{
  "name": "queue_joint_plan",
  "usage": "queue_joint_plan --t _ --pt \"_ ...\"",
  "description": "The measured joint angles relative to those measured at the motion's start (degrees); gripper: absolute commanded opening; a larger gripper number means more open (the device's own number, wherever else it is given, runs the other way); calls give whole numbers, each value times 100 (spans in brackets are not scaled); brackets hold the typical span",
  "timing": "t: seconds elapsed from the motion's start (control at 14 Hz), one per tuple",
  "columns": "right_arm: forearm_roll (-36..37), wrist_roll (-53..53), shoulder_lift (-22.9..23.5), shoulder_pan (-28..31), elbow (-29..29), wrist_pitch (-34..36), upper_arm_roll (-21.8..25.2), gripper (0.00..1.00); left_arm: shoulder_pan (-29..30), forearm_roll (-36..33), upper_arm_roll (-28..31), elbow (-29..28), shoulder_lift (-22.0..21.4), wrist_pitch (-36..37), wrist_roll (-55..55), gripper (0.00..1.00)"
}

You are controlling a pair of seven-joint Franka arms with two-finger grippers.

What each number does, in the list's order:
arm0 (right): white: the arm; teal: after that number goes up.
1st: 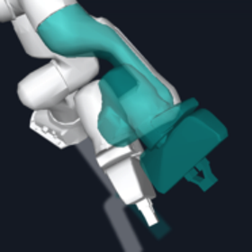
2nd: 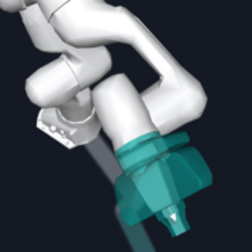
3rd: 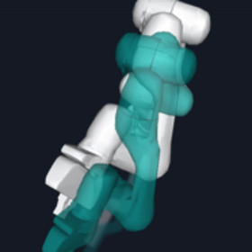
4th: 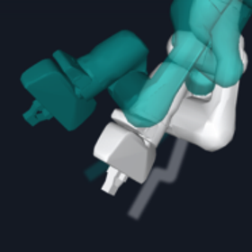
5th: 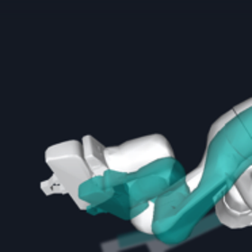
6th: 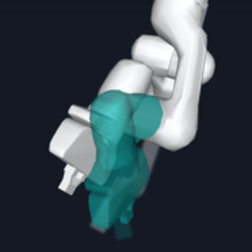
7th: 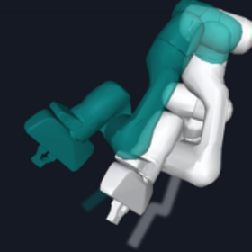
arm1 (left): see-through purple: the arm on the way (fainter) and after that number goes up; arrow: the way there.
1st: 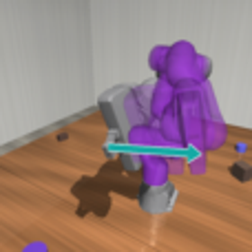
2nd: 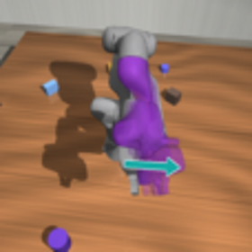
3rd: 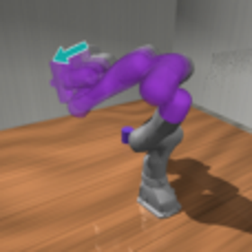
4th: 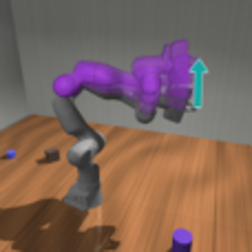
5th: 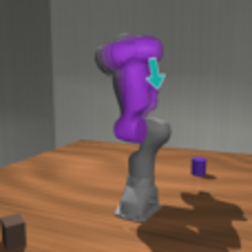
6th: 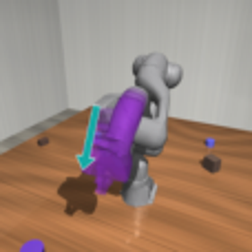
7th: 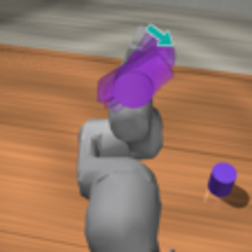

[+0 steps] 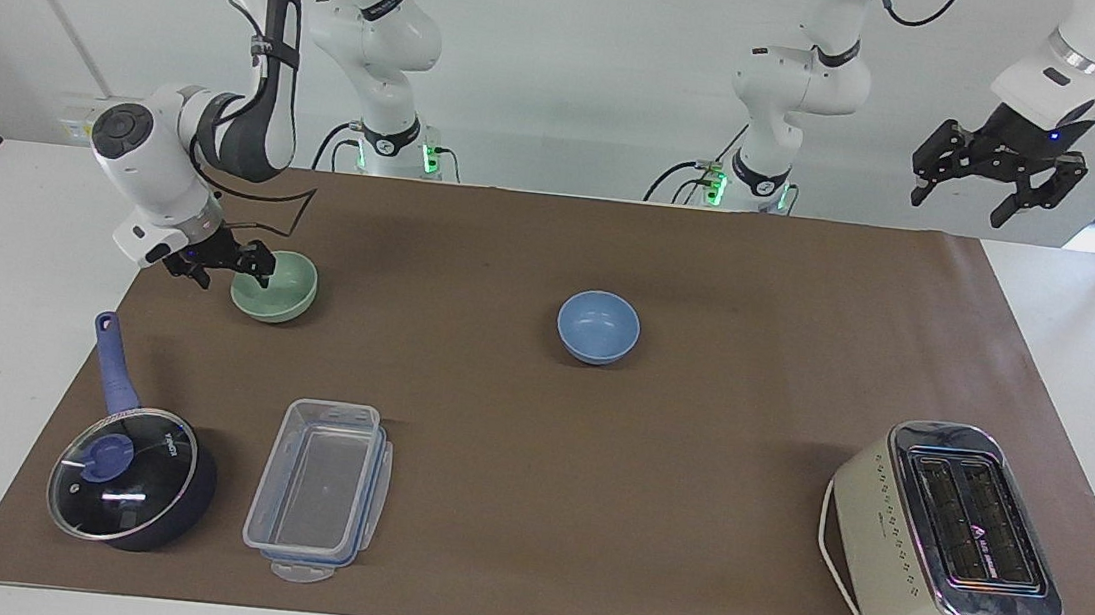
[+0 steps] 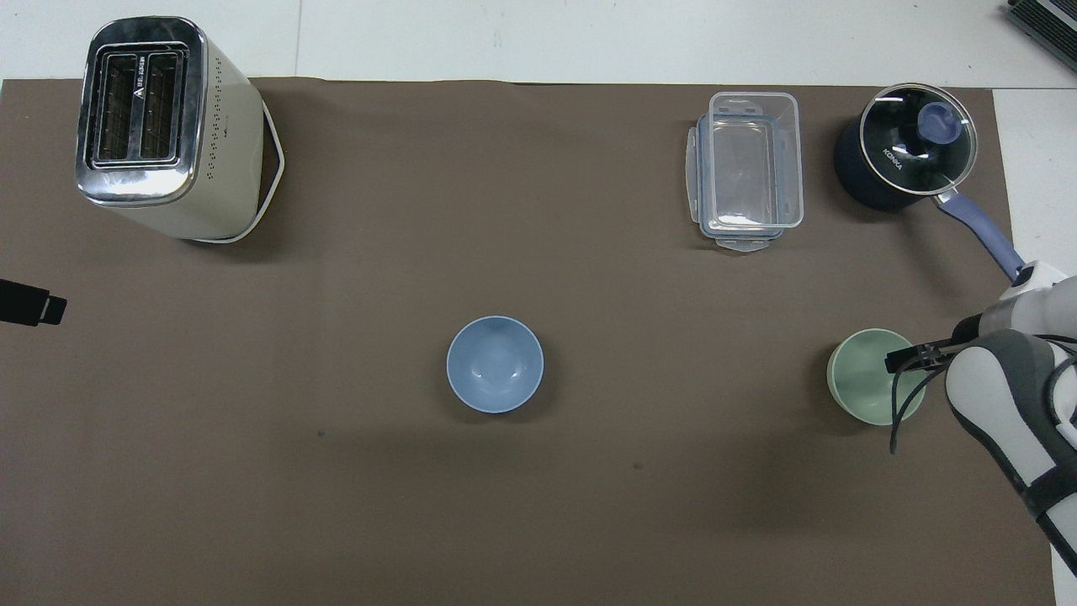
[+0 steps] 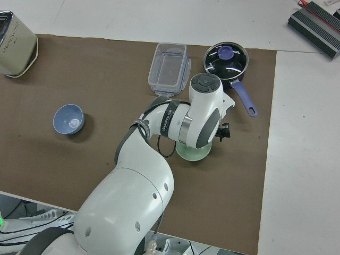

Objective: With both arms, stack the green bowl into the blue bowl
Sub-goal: 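Reach the right gripper to the green bowl rim and grasp it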

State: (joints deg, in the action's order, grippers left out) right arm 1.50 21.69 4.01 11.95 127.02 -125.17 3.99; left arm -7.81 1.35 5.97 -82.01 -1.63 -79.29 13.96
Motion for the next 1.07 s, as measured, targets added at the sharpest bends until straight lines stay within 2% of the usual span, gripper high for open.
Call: queue_joint_plan --t 0.14,0.28,0.36,0.43,0.64,1.07 --pt "0 101 14 69 98 -118 5 99 0 0 0 0 0 2 0 100" --pt "0 109 22 74 137 -142 2 55 0 0 0 0 0 4 0 100" --pt "0 109 22 74 146 -142 0 39 0 0 0 0 0 4 0 100" --pt "0 109 22 74 151 -142 0 26 0 0 0 0 0 5 0 100" --pt "0 110 22 72 154 -142 -6 0 0 0 0 0 0 6 0 100" --pt "-15 119 -2 42 129 -112 -41 0 0 0 0 -1 -3 8 0 100"
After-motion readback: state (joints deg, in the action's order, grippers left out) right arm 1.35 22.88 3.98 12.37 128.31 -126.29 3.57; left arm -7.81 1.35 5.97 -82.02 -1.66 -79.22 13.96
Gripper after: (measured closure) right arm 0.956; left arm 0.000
